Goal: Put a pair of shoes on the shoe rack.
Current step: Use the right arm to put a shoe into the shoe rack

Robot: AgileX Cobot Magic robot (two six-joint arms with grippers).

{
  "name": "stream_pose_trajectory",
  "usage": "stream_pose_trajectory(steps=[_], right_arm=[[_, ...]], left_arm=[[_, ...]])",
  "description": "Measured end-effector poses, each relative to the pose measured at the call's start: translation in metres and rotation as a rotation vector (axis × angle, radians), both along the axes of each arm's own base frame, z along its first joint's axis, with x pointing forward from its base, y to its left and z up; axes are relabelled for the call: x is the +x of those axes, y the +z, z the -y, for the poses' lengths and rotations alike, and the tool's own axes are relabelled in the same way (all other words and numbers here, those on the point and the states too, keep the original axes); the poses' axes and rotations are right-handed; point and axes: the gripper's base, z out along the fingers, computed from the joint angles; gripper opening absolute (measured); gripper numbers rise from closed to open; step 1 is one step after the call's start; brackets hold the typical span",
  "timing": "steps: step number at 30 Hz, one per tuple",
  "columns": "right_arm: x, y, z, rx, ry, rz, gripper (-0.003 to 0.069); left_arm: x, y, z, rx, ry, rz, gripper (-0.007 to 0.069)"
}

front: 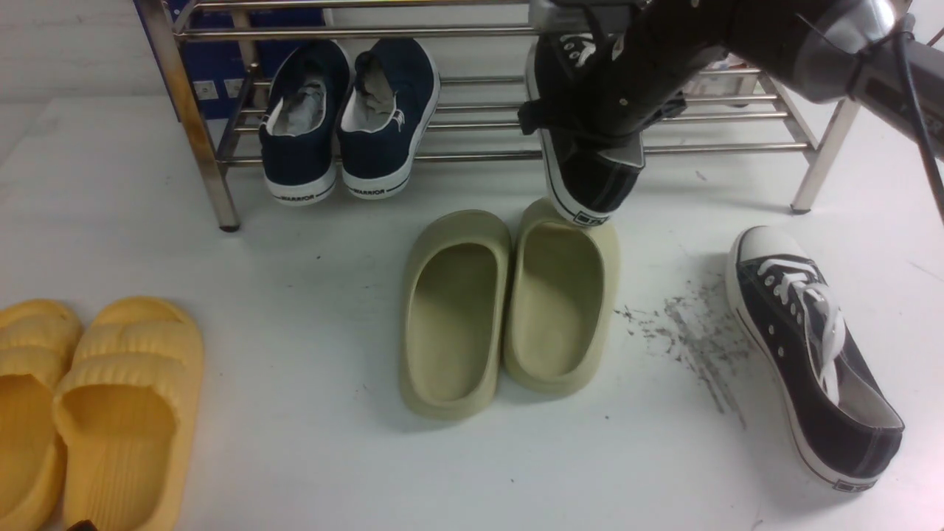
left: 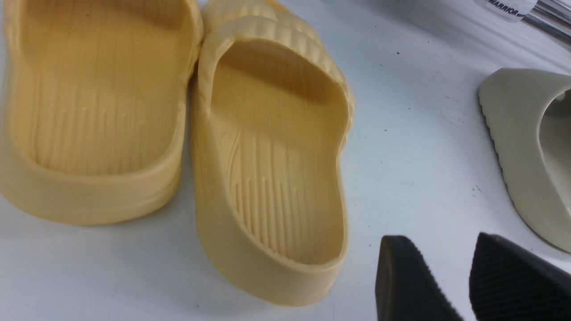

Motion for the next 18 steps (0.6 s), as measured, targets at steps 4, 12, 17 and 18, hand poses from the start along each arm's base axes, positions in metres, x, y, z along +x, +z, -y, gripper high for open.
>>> stream_pose_trajectory(steps=[4, 12, 17, 18], right_arm=[[0.016, -0.009, 0.015, 0.005, -0.042, 0.005, 0.0011], [0.034, -0.029, 0.028, -0.024, -0.031, 0.050, 0.0011], [0.036, -0.026, 0.026, -0.026, -0.007, 0.098, 0.0011], [0.036, -0.026, 0.026, -0.026, -0.006, 0.100, 0.0011]], left_arm=[[0.000, 0.000, 0.000, 0.000, 0.000, 0.000, 0.0239], [0.000, 0.000, 0.000, 0.000, 0.000, 0.000, 0.0239], [0.000, 0.000, 0.000, 0.000, 0.000, 0.000, 0.0239], [0.000, 0.000, 0.000, 0.000, 0.000, 0.000, 0.0239]])
